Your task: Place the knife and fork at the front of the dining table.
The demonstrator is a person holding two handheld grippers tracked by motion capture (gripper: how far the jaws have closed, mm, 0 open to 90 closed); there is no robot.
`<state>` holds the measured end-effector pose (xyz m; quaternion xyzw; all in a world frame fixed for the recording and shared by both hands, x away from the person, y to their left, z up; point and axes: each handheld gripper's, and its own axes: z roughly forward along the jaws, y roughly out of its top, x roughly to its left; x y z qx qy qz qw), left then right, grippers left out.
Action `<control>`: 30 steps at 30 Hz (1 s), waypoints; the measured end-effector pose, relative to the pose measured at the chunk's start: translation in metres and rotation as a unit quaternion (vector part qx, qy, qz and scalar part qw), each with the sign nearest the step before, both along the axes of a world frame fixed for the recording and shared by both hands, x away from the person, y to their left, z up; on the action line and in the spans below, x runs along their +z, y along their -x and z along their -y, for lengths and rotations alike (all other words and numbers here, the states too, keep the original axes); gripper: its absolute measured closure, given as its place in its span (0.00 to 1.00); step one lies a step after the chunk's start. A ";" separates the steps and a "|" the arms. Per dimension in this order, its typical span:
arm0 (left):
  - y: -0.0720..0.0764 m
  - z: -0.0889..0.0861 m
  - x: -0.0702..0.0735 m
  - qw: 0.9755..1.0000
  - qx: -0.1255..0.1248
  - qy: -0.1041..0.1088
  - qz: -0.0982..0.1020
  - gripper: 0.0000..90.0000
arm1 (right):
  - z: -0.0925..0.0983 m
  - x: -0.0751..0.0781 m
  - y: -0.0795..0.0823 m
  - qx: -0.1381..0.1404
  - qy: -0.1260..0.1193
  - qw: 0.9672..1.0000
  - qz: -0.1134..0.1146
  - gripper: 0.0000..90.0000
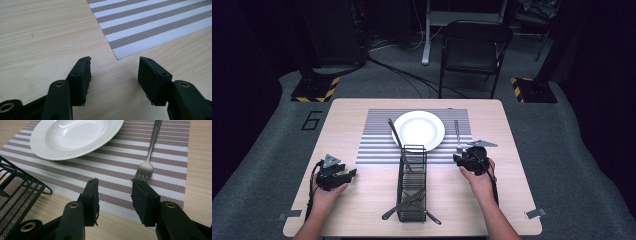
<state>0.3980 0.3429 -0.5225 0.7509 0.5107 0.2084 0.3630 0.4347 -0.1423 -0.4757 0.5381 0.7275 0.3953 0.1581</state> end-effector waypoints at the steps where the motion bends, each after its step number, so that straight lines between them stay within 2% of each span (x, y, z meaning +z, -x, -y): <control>1: 0.001 0.002 0.002 1.000 -0.003 0.003 0.002 0.50 | 0.001 -0.001 0.000 0.002 0.001 1.000 0.002 0.62; 3: 0.002 0.004 0.006 1.000 -0.007 0.008 0.002 0.51 | 0.002 -0.001 0.002 0.001 -0.003 1.000 0.003 0.61; 9: 0.011 0.014 0.024 0.999 -0.032 0.029 0.003 0.53 | 0.003 -0.005 0.006 0.009 0.029 0.999 0.020 0.60; 15: 0.015 0.025 0.041 0.998 -0.041 0.040 0.011 0.54 | 0.008 -0.008 0.008 0.011 0.028 0.999 0.015 0.60; 21: 0.013 0.036 0.056 0.997 -0.050 0.054 -0.002 0.54 | 0.012 -0.007 0.009 0.008 0.029 0.999 0.022 0.59; 24: 0.013 0.044 0.062 0.997 -0.058 0.056 -0.003 0.56 | 0.012 -0.008 0.009 0.004 0.029 0.999 0.022 0.59; 30: 0.010 0.056 0.077 0.996 -0.080 0.043 0.000 0.57 | 0.013 -0.009 0.009 0.002 0.028 0.999 0.017 0.59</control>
